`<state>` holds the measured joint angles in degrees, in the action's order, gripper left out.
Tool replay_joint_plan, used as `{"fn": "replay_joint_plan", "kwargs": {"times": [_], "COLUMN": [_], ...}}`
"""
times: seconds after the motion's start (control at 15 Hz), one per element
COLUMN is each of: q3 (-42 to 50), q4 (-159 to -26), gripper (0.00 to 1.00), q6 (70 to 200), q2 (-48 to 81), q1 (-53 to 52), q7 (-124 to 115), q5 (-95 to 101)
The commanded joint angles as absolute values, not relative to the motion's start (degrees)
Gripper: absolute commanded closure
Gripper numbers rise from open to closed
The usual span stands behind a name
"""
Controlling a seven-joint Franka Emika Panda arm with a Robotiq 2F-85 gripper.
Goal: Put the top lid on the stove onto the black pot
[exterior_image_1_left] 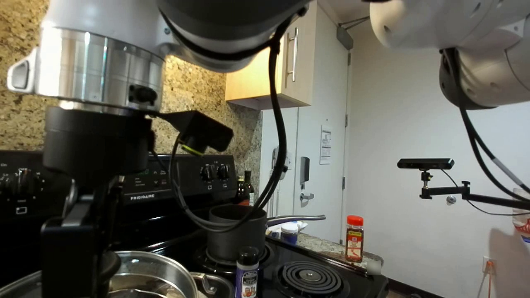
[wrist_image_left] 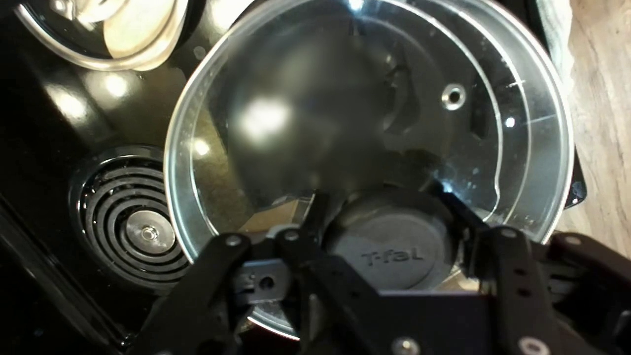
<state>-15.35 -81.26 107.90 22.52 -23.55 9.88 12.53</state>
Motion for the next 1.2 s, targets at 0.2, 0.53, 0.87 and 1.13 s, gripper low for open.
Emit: {"fn": "replay_joint_plan", "kwargs": {"times": [0.2, 0.53, 0.87, 1.13], "q3": [-14.75, -14.2, -14.2, -14.16], "q4": [-79.01, -78.54, -78.45, -78.64], "gripper": [0.68, 0.68, 0.68, 0.68], "q6": [110.5, 109.97, 108.76, 107.93], "q2": [24.17, 24.37, 24.19, 24.42], "q1": [-22.99, -22.99, -22.71, -22.47], "q7": [12.04, 11.62, 11.75, 11.63], "q5": [13.44, 13.24, 12.37, 11.91]}}
